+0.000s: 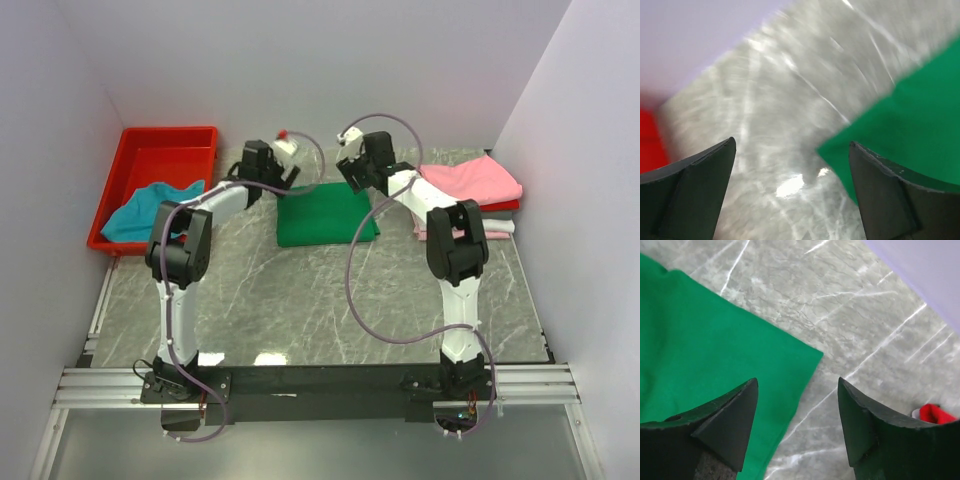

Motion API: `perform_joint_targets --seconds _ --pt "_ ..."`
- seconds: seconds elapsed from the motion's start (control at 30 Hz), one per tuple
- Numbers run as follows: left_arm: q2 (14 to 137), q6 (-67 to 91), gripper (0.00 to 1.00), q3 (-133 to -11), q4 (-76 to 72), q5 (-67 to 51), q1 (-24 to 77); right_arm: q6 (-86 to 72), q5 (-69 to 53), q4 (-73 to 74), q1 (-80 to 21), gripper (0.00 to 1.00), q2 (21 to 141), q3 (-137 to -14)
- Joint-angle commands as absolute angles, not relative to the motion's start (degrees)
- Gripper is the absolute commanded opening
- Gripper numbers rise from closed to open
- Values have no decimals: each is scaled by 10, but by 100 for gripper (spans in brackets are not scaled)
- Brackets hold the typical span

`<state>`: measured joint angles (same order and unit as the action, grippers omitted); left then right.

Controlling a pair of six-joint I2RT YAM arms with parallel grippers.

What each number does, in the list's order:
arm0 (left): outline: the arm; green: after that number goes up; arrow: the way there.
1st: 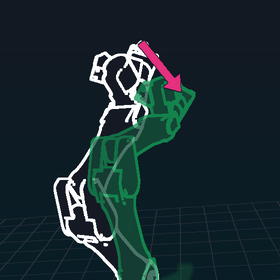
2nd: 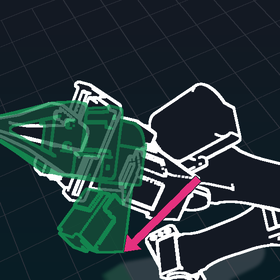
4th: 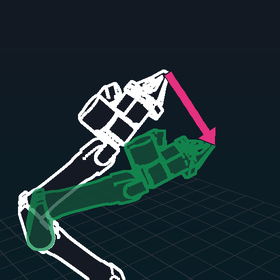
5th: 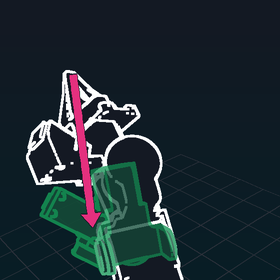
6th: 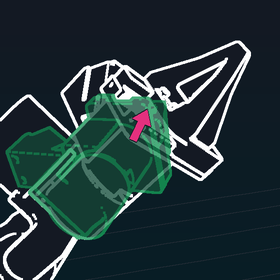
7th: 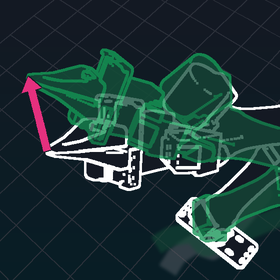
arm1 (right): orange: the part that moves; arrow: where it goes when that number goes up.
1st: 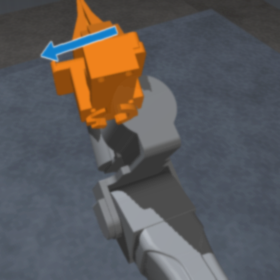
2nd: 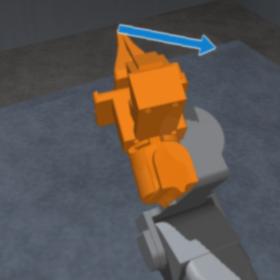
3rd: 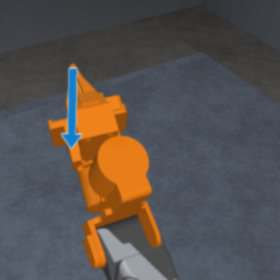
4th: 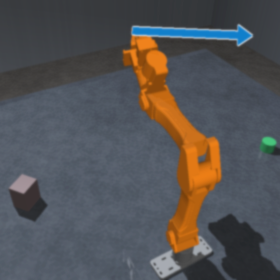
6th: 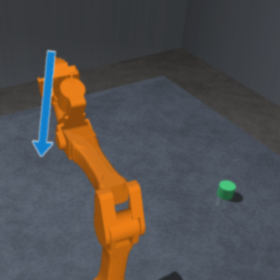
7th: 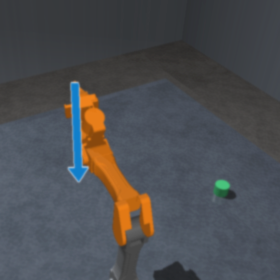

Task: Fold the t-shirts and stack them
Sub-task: Fold the tshirt, then neatly place the folded tshirt to the corner

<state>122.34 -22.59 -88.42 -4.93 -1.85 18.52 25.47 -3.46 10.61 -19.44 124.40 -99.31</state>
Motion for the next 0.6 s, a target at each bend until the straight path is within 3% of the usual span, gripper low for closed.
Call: perform_joint_targets --seconds 0.0,0.13,0.27,0.57 --pt "1121 -48 100 -957 -41 25 152 166 -96 113 -150 72 1170 -990" --pt "1032 104 99 -915 -2 -52 97 124 -282 213 -104 73 1147 -978" --pt "916 168 100 -815 25 -138 49 38 -344 261 -86 77 1169 -959" --pt "664 149 99 -545 58 -216 27 -102 -253 272 -90 80 1237 -957"
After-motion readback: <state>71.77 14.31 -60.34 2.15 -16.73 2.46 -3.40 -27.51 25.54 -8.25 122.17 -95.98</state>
